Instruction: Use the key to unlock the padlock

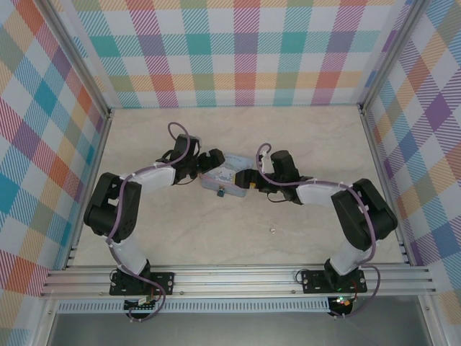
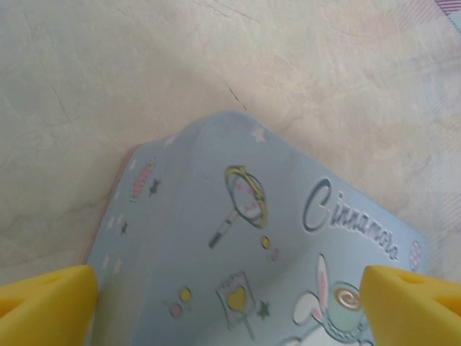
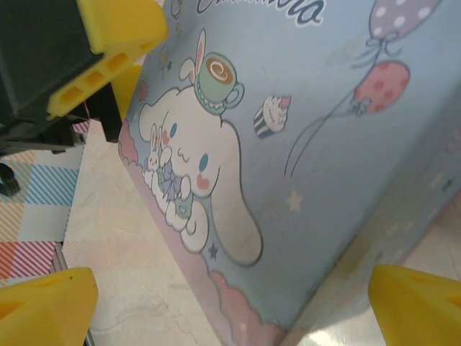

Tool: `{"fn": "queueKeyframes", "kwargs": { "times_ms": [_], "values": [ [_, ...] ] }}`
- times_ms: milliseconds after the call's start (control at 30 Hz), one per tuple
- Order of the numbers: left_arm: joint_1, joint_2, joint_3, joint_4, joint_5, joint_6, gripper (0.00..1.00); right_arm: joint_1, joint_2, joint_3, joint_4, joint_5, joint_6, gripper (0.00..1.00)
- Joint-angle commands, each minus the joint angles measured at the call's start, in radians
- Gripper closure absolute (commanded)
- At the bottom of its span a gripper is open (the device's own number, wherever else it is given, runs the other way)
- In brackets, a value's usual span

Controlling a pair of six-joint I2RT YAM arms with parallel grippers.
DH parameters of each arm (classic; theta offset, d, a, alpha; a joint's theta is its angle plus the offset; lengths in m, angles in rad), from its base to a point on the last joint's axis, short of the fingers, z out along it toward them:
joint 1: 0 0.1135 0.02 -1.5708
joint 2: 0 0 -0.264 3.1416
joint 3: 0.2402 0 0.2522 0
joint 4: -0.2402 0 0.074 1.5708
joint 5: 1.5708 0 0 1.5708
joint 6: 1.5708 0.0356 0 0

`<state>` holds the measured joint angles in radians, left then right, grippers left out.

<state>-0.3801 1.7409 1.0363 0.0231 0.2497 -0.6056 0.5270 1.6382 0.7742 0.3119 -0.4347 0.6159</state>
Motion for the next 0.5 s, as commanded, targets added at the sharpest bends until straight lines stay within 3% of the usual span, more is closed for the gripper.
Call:
{"fn": "queueKeyframes", "kwargs": {
  "times_ms": [0, 233, 467],
  "values": [
    [0.01, -0.108, -0.009, -0.062, -0.034, 0.062, 0.03, 0.006, -0.118, -0.005, -0.141, 0.08, -0.084, 0.01],
    [0.041, -0.298, -0.073, -0.112, -0.07, 0.121, 0.01, 0.004, -0.311, -0.009, -0.576, 0.213, -0.15, 0.04],
    [0.042, -0.458, -0.207, -0.08, -0.063, 0.096, 0.01, 0.004, -0.426, -0.089, -0.789, 0.242, -0.093, 0.16]
  ]
}}
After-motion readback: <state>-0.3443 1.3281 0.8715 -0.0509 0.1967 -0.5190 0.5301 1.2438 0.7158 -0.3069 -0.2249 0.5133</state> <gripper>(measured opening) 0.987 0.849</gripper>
